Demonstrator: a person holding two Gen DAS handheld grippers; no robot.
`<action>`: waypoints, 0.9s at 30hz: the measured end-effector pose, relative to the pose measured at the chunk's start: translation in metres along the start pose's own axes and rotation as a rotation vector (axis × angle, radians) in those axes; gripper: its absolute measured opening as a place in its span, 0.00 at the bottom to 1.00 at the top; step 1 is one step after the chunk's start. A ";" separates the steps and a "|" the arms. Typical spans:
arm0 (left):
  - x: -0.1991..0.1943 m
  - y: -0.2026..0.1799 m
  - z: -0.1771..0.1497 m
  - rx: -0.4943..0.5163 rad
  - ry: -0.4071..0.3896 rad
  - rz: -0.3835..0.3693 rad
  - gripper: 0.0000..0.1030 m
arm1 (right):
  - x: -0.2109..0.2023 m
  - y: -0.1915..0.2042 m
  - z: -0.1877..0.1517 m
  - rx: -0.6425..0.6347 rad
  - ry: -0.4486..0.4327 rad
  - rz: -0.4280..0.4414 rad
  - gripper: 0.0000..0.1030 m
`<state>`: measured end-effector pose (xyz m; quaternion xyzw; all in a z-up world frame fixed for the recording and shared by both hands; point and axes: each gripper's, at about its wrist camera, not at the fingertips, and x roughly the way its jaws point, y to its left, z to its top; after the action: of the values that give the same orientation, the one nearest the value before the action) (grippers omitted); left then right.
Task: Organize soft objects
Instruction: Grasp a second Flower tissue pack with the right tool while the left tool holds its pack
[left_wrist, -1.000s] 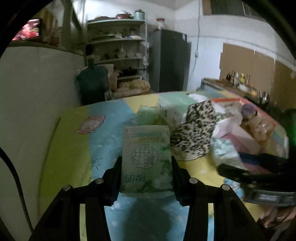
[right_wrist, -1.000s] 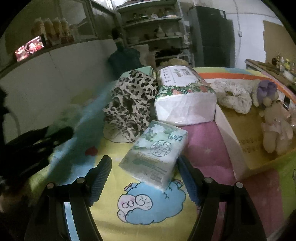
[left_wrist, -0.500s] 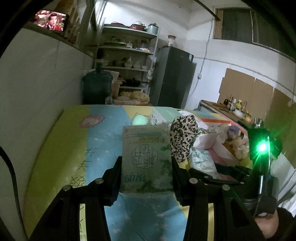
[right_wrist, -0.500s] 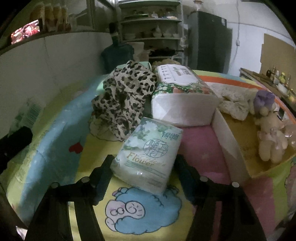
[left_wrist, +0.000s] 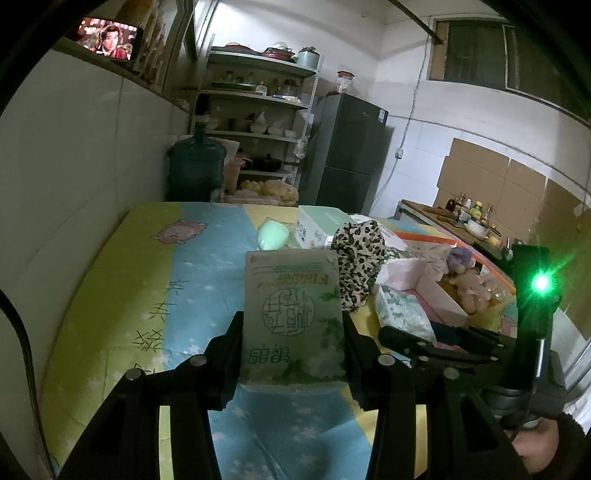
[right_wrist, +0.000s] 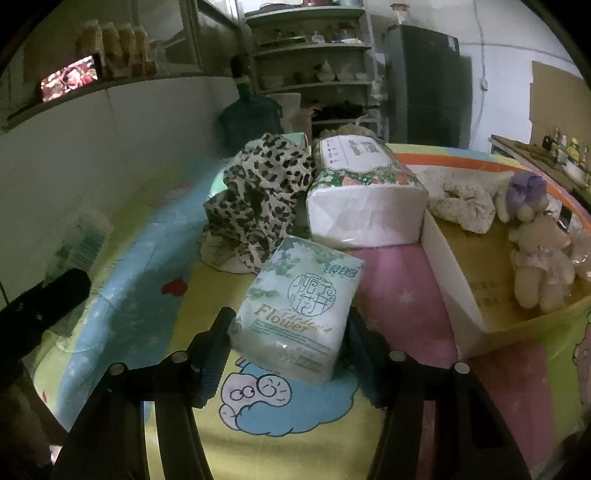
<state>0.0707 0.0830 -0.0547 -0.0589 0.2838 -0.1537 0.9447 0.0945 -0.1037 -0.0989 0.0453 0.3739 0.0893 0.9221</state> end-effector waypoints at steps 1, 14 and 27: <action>0.000 -0.002 0.000 0.001 0.000 -0.001 0.46 | -0.002 0.000 0.000 -0.002 -0.004 0.001 0.58; -0.006 -0.015 -0.002 0.007 -0.028 0.016 0.46 | -0.028 0.004 0.005 -0.025 -0.064 0.009 0.58; -0.008 -0.036 -0.002 0.026 -0.063 0.047 0.46 | -0.057 -0.009 0.012 -0.028 -0.139 -0.005 0.58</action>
<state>0.0540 0.0512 -0.0453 -0.0448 0.2531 -0.1333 0.9572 0.0640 -0.1244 -0.0530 0.0376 0.3077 0.0889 0.9466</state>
